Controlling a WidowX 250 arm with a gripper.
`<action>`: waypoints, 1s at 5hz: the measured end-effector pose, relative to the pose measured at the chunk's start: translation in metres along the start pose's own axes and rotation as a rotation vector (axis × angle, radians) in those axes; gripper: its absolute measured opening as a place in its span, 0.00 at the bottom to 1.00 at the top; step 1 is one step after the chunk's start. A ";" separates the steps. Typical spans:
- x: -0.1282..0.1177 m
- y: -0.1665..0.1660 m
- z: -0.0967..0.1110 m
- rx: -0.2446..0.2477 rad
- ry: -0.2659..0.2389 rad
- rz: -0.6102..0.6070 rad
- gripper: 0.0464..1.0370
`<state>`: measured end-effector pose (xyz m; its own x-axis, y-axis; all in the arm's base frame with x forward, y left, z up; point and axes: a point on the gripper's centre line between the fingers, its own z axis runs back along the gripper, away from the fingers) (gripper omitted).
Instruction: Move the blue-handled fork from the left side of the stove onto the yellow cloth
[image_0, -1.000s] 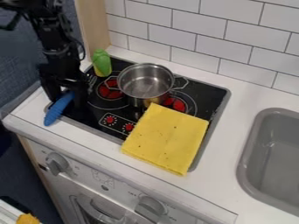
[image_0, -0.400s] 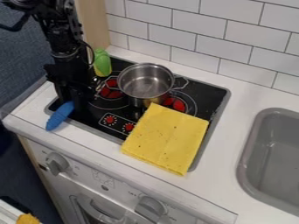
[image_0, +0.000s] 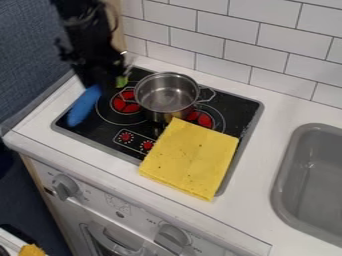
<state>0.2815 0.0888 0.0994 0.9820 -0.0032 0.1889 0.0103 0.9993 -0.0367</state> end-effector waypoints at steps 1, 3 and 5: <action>0.004 -0.047 -0.007 -0.087 0.046 -0.047 0.32; 0.001 -0.094 -0.049 -0.014 0.112 -0.034 0.32; -0.003 -0.104 -0.072 0.019 0.119 -0.037 0.36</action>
<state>0.2913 -0.0180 0.0319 0.9965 -0.0434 0.0720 0.0444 0.9989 -0.0130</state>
